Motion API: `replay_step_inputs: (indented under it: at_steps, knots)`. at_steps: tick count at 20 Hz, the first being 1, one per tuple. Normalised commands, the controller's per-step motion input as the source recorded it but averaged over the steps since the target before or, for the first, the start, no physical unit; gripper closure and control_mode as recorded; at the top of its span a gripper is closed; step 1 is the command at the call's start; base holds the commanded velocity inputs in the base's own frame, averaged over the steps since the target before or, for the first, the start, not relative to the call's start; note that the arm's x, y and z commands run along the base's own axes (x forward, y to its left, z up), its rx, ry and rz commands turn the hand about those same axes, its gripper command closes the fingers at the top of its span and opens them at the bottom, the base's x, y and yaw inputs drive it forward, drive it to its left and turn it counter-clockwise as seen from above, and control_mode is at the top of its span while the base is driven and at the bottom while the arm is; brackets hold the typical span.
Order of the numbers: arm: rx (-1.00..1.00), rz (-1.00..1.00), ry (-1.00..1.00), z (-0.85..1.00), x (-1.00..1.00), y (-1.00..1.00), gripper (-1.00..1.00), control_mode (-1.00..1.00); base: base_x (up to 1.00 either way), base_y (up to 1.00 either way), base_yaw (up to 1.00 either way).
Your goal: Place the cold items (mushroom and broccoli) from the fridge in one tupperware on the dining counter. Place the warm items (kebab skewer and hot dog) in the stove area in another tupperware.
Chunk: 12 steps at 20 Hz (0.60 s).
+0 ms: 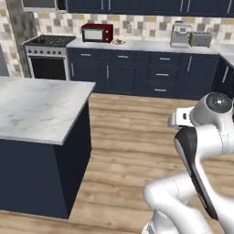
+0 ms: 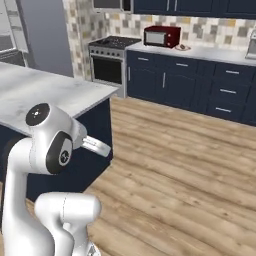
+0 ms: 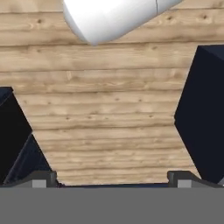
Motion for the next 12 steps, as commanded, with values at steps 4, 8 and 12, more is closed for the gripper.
replay_step_inputs:
  at_steps: [4,8,12]
  knots:
    - [0.00,0.00,0.00,0.00,0.00,0.00,-1.00,1.00,1.00,-0.40,0.32]
    - [0.00,0.00,0.00,0.00,0.00,0.00,-1.00,1.00,1.00,-0.76,0.23]
    - [0.00,0.00,0.00,0.00,0.00,0.00,-1.00,1.00,1.00,-0.81,0.21]
